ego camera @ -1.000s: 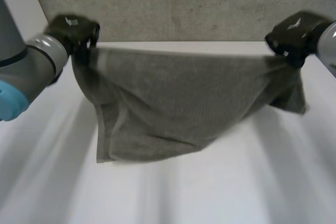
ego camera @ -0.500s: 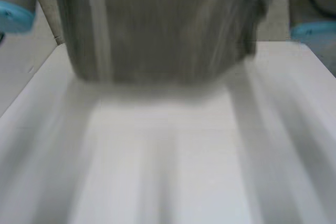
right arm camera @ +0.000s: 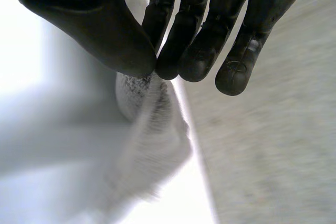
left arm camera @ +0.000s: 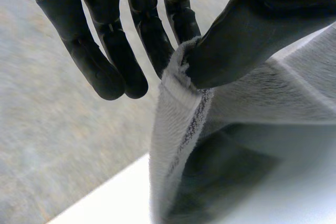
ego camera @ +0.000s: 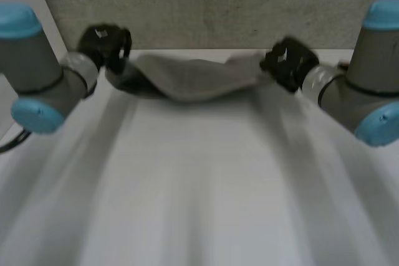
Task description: Fold the towel.
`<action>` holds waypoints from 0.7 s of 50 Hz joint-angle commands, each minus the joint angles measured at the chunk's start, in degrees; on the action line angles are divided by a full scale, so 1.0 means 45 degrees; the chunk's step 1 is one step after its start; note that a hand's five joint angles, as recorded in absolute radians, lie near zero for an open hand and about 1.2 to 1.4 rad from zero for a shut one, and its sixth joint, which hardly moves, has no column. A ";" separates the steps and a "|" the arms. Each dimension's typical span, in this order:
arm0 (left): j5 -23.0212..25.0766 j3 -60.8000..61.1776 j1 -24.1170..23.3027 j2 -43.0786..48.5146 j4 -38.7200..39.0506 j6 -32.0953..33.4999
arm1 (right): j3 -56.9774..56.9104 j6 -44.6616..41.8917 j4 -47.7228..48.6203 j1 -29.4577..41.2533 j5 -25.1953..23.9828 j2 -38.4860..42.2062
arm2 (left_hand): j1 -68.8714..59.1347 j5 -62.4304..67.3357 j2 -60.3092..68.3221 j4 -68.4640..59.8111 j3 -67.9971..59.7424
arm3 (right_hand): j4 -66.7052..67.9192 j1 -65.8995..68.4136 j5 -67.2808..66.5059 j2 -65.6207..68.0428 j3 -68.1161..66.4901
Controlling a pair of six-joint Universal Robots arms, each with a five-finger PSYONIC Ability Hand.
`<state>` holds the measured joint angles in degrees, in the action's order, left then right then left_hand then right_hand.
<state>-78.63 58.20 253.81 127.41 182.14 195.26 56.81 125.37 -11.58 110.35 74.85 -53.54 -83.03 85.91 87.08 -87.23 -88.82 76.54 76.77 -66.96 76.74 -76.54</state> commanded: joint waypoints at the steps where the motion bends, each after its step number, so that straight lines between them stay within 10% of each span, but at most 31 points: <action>1: 0.1086 0.4463 0.0023 -0.1300 0.2159 0.3227 | 0.2351 -0.0203 0.0247 -0.0518 0.0281 -0.0075 | 0.0673 -0.3535 -0.1574 0.1608 0.1961 | 0.0769 0.0717 -0.0676 0.0724 -0.0769; 21: 0.1127 0.6831 0.0570 -0.2748 0.2669 0.3132 | 0.5968 0.3332 0.1811 -0.0812 0.0887 -0.1873 | 0.0673 -0.3535 -0.1574 0.1608 0.1961 | 0.0483 0.0431 -0.0390 0.0438 -0.0483; 35: 0.1010 0.6695 0.1156 -0.2650 0.2962 0.1902 | 0.7082 0.3489 0.4447 -0.1007 0.1883 -0.1716 | 0.0673 -0.3535 -0.1574 0.1608 0.1961 | -0.6956 -0.7008 0.7049 -0.7000 0.6956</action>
<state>-73.71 88.86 258.33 115.24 195.15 204.78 88.19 141.01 5.91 106.01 81.20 -61.43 -83.03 85.91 87.08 -87.23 -88.86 49.23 48.45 -38.37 49.46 -49.17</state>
